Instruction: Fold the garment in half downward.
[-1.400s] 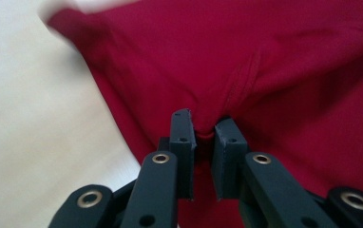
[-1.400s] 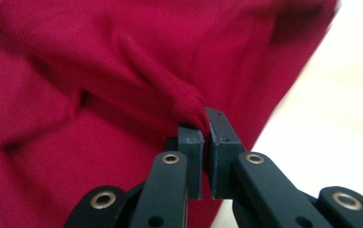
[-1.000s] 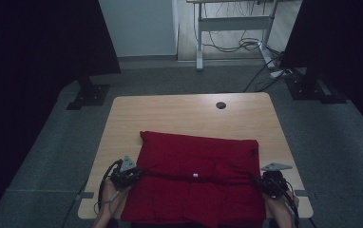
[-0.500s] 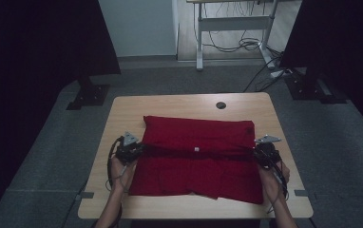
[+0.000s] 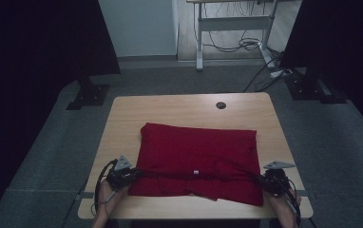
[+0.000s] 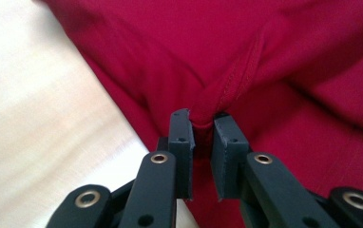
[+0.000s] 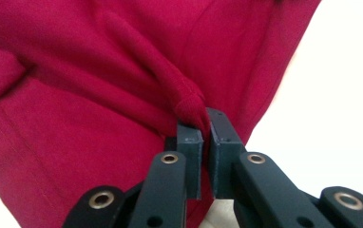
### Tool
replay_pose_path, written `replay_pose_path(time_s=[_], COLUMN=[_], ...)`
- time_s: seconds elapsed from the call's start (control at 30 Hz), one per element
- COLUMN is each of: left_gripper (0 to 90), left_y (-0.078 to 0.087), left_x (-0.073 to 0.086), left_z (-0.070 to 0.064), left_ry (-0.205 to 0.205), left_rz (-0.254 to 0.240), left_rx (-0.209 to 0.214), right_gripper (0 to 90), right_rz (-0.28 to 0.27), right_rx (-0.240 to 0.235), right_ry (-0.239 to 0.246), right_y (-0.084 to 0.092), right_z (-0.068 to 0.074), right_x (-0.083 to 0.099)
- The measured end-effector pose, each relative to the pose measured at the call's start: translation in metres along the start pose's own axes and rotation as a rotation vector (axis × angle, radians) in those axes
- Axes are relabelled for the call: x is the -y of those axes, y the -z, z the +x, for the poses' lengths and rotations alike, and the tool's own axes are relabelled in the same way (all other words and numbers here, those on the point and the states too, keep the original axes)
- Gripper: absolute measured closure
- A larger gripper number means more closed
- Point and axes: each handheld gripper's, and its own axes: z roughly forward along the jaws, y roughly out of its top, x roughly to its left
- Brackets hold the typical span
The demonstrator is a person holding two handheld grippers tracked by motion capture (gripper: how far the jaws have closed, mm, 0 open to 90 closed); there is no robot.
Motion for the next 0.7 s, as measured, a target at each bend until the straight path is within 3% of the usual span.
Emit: replay_pose_path(time_s=[0.17,0.2,0.23,0.27,0.3,0.33,0.37,0.4,0.43,0.47,0.6,0.63,0.7], left_gripper=[77.5,77.5,63.1,63.1,57.2,57.2,57.2,48.5,48.5,43.4,41.6,41.6,39.6], left_y=[0.000,0.000,0.000,0.003,0.003,0.003,0.016,0.016,0.016,0.027,0.026,0.015,0.005], left_x=[0.002,0.001,0.001,-0.002,-0.002,-0.002,-0.013,-0.013,-0.013,-0.030,-0.035,-0.053,-0.063], left_z=[0.001,0.001,0.001,-0.001,-0.001,-0.001,-0.002,-0.002,-0.002,-0.001,-0.002,-0.010,-0.016], left_ry=[0.019,0.045,0.045,0.035,0.035,0.035,0.020,0.020,0.020,0.035,0.029,-0.003,-0.024], left_rz=[-0.013,-0.003,-0.003,0.010,0.010,0.010,-0.031,-0.031,-0.031,-0.099,-0.104,-0.099,-0.086], left_rx=[0.012,0.046,0.046,0.067,0.067,0.067,0.082,0.082,0.082,0.109,0.104,0.114,0.127], right_gripper=[83.7,83.3,83.3,75.8,75.8,75.8,69.6,69.6,69.6,50.0,46.4,46.4,44.6], right_rz=[-0.009,-0.009,-0.009,-0.015,-0.015,-0.021,-0.021,-0.021,-0.060,-0.089,-0.114,-0.114,-0.127], right_rx=[-0.015,-0.015,-0.015,-0.030,-0.030,-0.049,-0.049,-0.049,-0.091,-0.076,-0.081,-0.081,-0.080], right_ry=[-0.002,-0.002,-0.002,0.006,0.006,0.011,0.011,0.011,0.004,0.032,0.041,0.041,0.107], right_y=[0.001,0.001,0.001,0.002,0.002,0.003,0.003,0.003,0.009,0.015,0.016,0.016,0.005], right_z=[-0.002,-0.002,-0.002,-0.001,-0.001,-0.001,-0.001,-0.001,-0.001,0.003,0.005,0.005,0.018], right_x=[0.002,0.002,0.002,0.003,0.003,0.004,0.004,0.004,0.002,-0.003,-0.010,-0.010,-0.033])
